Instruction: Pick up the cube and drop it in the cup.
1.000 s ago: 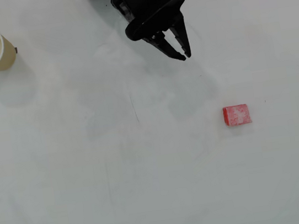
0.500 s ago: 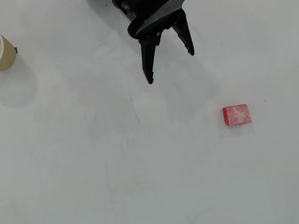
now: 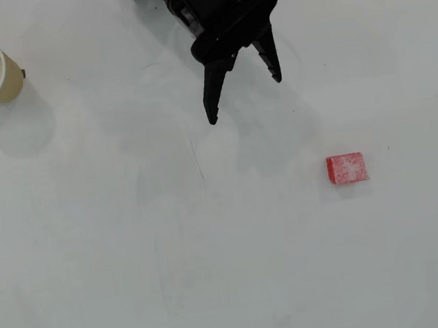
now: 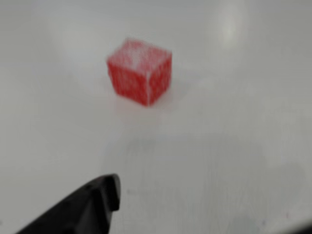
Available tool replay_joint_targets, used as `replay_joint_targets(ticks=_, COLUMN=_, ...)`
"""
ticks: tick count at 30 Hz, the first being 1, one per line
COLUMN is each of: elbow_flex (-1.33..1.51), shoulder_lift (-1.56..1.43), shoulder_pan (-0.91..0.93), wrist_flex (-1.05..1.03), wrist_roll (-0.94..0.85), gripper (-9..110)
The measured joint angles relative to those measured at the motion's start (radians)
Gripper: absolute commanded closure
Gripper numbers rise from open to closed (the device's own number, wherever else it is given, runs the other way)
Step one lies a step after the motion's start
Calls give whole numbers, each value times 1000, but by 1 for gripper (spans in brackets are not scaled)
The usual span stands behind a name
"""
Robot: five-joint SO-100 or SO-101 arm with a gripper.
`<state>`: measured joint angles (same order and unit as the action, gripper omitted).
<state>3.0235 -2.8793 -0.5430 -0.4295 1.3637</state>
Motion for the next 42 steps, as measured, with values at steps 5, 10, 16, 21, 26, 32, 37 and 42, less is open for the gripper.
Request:
replay_joint_targets(ticks=5, elbow_flex=-127, shoulder_lift=258, shoulder_pan=0, wrist_flex=72, wrist_roll=0, gripper=52)
replay_joint_targets(ticks=10, elbow_flex=-273, shoulder_lift=509, shoulder_pan=0, wrist_flex=166, wrist_roll=0, gripper=52)
replay_joint_targets(ticks=16, elbow_flex=-449, shoulder_lift=776, shoulder_pan=0, wrist_flex=213, wrist_roll=0, gripper=52)
replay_joint_targets(ticks=21, elbow_flex=-612, shoulder_lift=982, shoulder_pan=18, wrist_flex=232, wrist_roll=0, gripper=52)
replay_joint_targets(ticks=26, elbow_flex=-733, shoulder_lift=1131, shoulder_pan=0, wrist_flex=258, wrist_roll=0, gripper=52)
replay_joint_targets(ticks=32, elbow_flex=-834, shoulder_lift=1259, shoulder_pan=-17, wrist_flex=268, wrist_roll=0, gripper=52)
replay_joint_targets(ticks=37, elbow_flex=-919, shoulder_lift=1344, shoulder_pan=-21, wrist_flex=268, wrist_roll=0, gripper=52)
replay_joint_targets(ticks=42, elbow_flex=-983, shoulder_lift=1416, shoulder_pan=-51, wrist_flex=270, wrist_roll=0, gripper=52)
